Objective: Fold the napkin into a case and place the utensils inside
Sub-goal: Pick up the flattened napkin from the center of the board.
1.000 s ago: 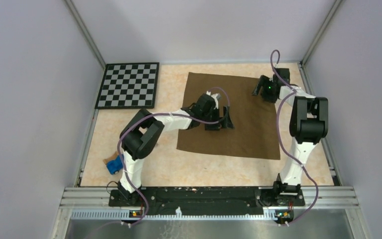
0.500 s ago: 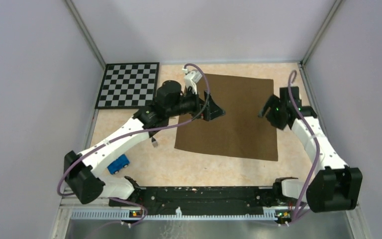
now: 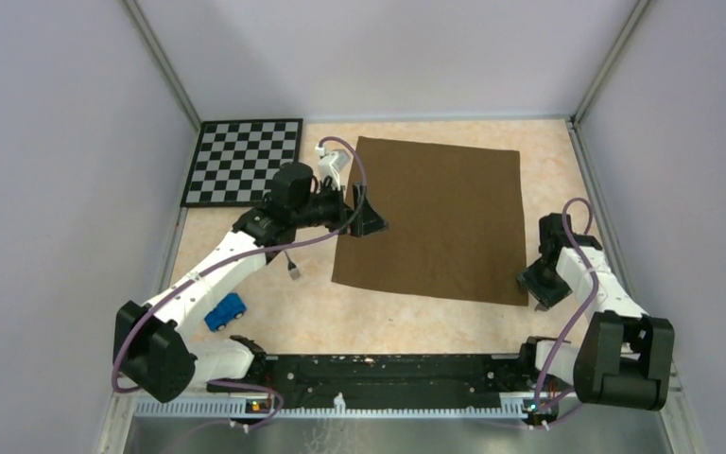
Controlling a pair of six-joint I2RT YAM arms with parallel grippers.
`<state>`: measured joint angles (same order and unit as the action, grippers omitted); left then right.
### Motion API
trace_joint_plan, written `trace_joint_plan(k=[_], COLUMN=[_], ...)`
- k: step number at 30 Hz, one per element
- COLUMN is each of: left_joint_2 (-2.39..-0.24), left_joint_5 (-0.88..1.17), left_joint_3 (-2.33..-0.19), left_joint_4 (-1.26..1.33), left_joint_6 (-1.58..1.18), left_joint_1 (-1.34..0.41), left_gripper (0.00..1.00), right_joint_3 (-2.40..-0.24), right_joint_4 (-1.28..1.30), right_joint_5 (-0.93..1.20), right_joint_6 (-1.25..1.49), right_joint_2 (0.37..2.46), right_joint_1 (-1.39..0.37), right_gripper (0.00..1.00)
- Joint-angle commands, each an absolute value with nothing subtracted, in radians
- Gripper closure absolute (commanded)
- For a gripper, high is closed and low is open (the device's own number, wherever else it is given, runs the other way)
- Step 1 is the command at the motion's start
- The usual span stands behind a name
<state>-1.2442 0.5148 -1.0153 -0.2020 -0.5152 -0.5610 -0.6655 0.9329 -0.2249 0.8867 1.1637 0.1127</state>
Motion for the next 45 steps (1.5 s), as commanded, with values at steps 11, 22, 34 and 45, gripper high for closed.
trace_joint_plan(k=[11, 22, 34, 45], left_joint_2=[-1.226, -1.207, -1.387, -1.615], left_joint_5=[0.552, 0.508, -0.058, -0.172], left_joint_3=[-1.008, -0.992, -1.015, -1.109], left_joint_4=[-0.227, -0.307, -0.785, -0.958], left_joint_6=[-0.467, -0.503, -0.887, -1.313], left_joint_1=[-0.524, -0.522, -0.587, -0.669], left_gripper=[0.01, 0.01, 0.08, 0.37], right_joint_3=[-0.626, -0.579, -0.567, -0.555], right_joint_4=[0.802, 0.750, 0.796, 0.695], right_joint_5=[-0.179, -0.194, -0.241, -0.208], right_joint_6=[0.959, 0.989, 1.032, 0.984], right_joint_2=[1.256, 1.267, 1.175, 1.158], right_joint_1=[0.117, 0.117, 0.117, 0.117], right_gripper=[0.49, 0.70, 1.00, 1.00])
